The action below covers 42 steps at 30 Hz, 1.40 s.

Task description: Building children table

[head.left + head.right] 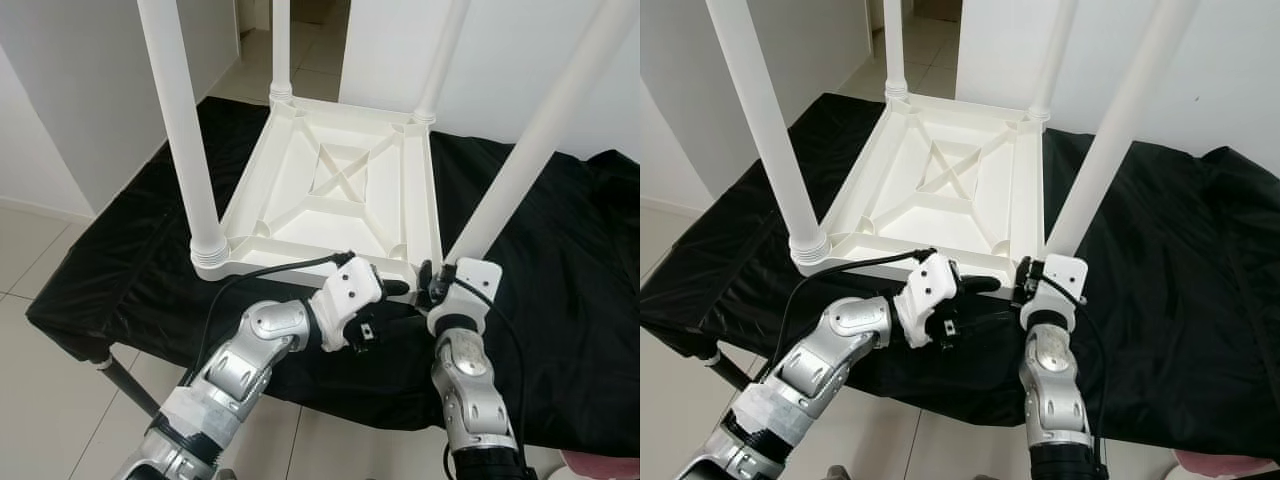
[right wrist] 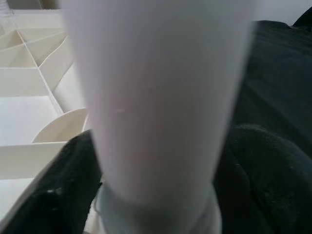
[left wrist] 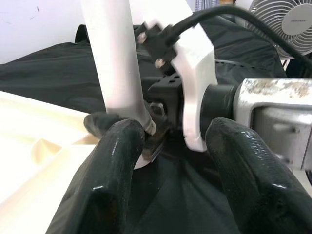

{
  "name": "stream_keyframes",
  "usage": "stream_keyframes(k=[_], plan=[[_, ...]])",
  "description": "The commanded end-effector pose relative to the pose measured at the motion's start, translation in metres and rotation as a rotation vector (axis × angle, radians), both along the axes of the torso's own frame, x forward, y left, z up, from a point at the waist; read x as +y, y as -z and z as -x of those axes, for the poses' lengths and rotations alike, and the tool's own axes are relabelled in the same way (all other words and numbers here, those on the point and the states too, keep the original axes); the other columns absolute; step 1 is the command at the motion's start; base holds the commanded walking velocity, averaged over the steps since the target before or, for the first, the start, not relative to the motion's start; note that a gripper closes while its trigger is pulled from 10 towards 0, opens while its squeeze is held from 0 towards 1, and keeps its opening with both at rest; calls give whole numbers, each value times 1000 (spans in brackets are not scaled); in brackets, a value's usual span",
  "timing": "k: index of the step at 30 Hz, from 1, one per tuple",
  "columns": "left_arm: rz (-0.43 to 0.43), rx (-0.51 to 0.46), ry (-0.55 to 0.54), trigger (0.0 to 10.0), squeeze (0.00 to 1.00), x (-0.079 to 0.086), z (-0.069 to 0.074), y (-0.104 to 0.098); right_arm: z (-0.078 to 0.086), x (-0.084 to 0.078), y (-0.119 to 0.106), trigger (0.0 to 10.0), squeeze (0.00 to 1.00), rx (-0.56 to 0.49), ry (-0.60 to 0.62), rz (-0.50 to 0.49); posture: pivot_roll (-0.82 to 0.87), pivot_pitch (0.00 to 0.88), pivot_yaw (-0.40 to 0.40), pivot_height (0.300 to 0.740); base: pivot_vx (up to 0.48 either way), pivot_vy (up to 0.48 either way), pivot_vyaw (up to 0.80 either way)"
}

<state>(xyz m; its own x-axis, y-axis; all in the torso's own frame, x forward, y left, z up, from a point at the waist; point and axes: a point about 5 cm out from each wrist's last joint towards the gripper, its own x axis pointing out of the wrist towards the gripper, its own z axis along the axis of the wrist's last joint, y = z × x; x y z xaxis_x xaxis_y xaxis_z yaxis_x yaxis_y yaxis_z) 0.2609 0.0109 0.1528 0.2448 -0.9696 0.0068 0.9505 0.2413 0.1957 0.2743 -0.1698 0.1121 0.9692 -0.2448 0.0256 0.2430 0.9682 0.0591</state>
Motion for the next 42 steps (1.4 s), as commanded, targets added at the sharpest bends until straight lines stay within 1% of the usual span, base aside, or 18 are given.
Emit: stream_keyframes(k=[1,3,5,6,7,11,12,14,15,17,18,19,21,24,25,27,28,42], plan=[[-21,3,32,10000,0,-2,4,4,1,-10,-3,10000,1000,-25,-27,4,-74,0,-45,740,0,0,0],[-21,3,32,10000,0,-2,4,4,1,-10,-3,10000,1000,-25,-27,4,-74,0,-45,740,0,0,0],[-23,4,32,10000,0,-1,5,4,-2,-18,-2,10000,1000,-32,-128,10,-75,0,-44,740,0,0,0],[-23,4,32,10000,0,-1,5,4,-2,-18,-2,10000,1000,-32,-128,10,-75,0,-44,740,0,0,0],[-24,3,31,10000,0,-1,4,4,-7,-22,-1,10000,1000,-32,-206,21,-75,0,-44,740,0,0,0],[-24,2,30,10000,0,-1,4,4,-10,-24,-2,10000,1000,-32,-256,29,-73,0,-43,740,0,0,0],[-24,2,29,10000,0,-1,4,4,-14,-24,-4,10000,561,-45,-315,49,-70,0,-43,740,0,0,0],[-24,2,29,10000,0,-1,4,4,-14,-24,-4,10000,561,-45,-315,49,-70,0,-43,740,0,0,0],[-24,1,28,10000,0,0,3,4,-17,-24,-7,10000,0,-57,-376,54,-69,0,-43,740,0,0,0],[-24,1,28,10000,0,0,3,4,-17,-24,-7,10000,0,-57,-376,54,-69,0,-43,740,0,0,0],[-24,1,26,10000,0,0,3,3,-22,-24,-8,10000,0,-58,-464,75,-66,0,-41,740,0,0,0],[-24,1,26,10000,0,0,3,3,-22,-24,-8,10000,0,-58,-464,75,-66,0,-41,740,0,0,0],[-26,-2,22,10000,0,1,2,3,-29,-20,-10,10000,0,-50,-624,119,-59,0,-40,740,0,0,0],[-27,-3,20,10000,0,1,2,2,-33,-20,-8,10000,0,-31,-689,139,-57,0,-39,740,0,0,0],[-27,-5,20,10000,0,1,1,2,-35,-22,-7,4902,0,-17,-703,162,-56,0,-38,740,0,0,0],[-27,-6,19,10000,0,1,1,2,-37,-24,-6,4902,0,-10,-717,178,-56,0,-38,740,0,0,0],[-27,-7,18,10000,0,2,1,2,-38,-26,-5,0,0,-3,-725,174,-55,0,-38,740,0,0,0],[-26,-8,23,10000,0,1,0,1,-34,-36,0,0,0,-1,-759,154,-69,0,-23,740,0,0,0]])
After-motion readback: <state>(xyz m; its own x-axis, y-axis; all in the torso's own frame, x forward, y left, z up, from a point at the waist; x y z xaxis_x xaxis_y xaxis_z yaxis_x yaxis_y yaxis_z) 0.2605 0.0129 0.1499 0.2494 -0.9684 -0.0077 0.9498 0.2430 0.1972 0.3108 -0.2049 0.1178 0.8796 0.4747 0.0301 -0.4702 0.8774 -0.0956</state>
